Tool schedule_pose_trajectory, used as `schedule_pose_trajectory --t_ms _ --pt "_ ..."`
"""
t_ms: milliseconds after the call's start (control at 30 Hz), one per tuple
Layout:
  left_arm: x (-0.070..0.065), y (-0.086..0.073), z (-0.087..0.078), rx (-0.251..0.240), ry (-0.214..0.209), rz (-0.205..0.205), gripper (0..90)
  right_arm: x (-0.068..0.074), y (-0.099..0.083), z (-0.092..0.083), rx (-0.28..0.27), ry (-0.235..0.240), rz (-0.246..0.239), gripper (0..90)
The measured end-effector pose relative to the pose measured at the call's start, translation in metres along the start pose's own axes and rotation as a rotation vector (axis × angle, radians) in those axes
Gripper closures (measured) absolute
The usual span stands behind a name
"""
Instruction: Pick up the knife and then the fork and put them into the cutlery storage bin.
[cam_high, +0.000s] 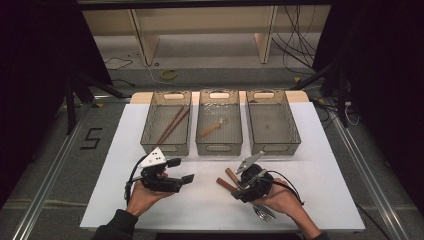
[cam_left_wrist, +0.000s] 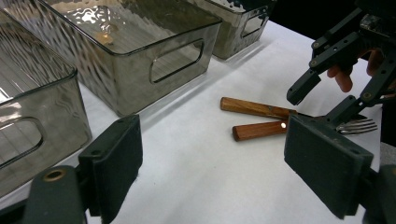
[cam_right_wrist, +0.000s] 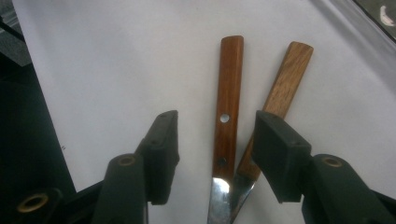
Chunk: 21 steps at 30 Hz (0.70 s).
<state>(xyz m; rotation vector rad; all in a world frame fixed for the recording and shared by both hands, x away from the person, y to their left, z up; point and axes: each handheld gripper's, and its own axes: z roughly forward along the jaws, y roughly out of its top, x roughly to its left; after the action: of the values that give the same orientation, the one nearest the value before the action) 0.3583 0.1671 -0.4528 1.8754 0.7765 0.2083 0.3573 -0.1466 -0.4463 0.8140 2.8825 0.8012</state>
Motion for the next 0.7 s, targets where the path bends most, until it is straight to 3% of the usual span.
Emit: schedule_pose_trajectory --t_ms 700 --pt "-0.002 -0.003 -0.001 -0.005 -0.008 0.006 18.9 0.001 0.016 0.027 0.132 -0.017 -0.032 63.5"
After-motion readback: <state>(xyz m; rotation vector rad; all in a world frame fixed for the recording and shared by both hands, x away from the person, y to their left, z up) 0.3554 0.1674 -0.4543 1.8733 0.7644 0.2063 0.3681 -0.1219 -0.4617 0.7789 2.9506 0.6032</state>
